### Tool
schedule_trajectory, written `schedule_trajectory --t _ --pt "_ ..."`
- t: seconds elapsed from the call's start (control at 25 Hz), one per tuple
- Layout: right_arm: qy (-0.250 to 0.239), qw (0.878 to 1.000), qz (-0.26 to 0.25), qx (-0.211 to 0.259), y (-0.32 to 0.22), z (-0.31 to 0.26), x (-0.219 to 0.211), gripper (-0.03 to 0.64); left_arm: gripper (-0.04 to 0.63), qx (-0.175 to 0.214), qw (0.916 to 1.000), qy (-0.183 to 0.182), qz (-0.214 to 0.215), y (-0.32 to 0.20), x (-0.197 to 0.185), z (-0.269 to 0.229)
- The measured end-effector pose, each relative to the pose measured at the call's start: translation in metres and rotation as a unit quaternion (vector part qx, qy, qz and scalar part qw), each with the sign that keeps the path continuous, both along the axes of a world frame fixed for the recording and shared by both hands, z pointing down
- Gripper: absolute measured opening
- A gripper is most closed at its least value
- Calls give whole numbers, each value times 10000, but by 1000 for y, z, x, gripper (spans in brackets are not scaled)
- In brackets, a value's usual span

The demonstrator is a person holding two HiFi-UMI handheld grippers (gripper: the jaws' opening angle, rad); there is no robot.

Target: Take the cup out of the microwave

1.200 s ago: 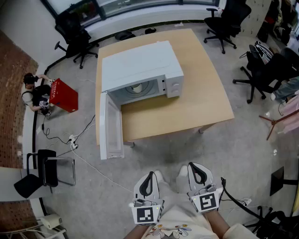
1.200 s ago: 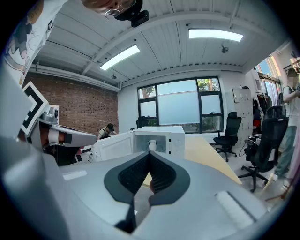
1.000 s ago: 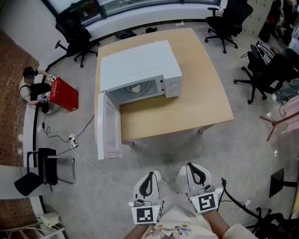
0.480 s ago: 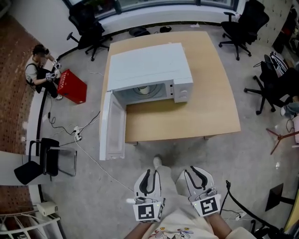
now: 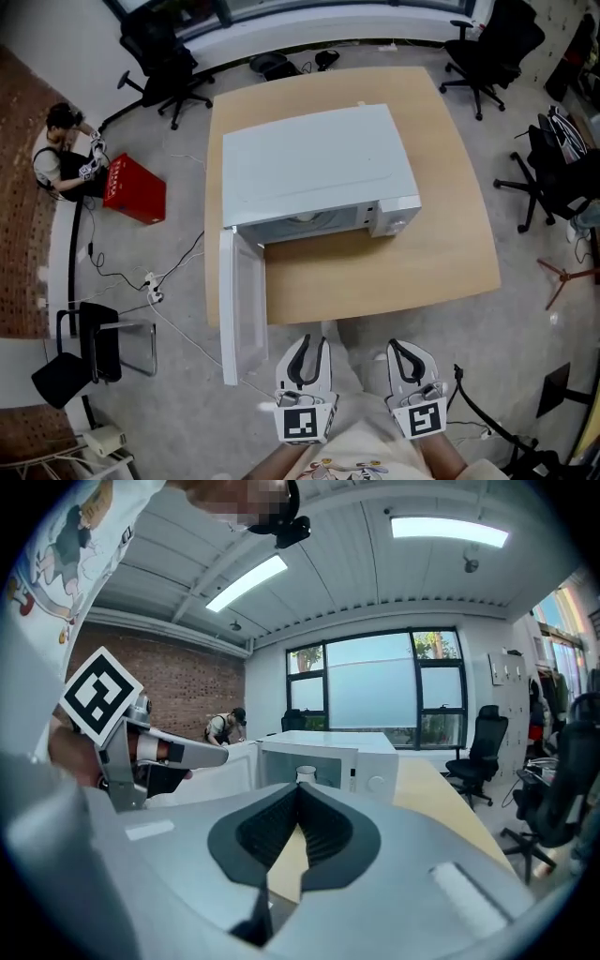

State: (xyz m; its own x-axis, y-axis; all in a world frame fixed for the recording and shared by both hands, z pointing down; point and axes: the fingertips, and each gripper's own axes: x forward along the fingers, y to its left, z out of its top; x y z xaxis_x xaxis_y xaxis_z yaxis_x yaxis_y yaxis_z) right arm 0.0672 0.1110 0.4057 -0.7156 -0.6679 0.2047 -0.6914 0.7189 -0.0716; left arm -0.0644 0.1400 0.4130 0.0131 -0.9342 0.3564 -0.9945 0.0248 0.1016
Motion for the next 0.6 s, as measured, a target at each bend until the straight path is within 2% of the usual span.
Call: schedule_trajectory --t 0.2,0.4,0.44,0.52,0.6 --pt "-14 9995 307 -47 -39 -5 -29 6 87 -131 9999 2 54 -42 -36 21" --pt "12 9997 239 -112 -67 4 -52 5 92 -121 9999 -69 -46 -85 -60 40" --pt "27 9998 198 -97 -71 8 -55 5 117 -95 9999 -52 -101 -94 -62 44" --pt "40 9999 137 -88 -79 14 -61 5 210 -72 9998 -51 -200 -112 -68 55" --pt "14 9998 132 -158 -85 19 -66 5 258 -101 9995 -54 -280 -131 -75 71"
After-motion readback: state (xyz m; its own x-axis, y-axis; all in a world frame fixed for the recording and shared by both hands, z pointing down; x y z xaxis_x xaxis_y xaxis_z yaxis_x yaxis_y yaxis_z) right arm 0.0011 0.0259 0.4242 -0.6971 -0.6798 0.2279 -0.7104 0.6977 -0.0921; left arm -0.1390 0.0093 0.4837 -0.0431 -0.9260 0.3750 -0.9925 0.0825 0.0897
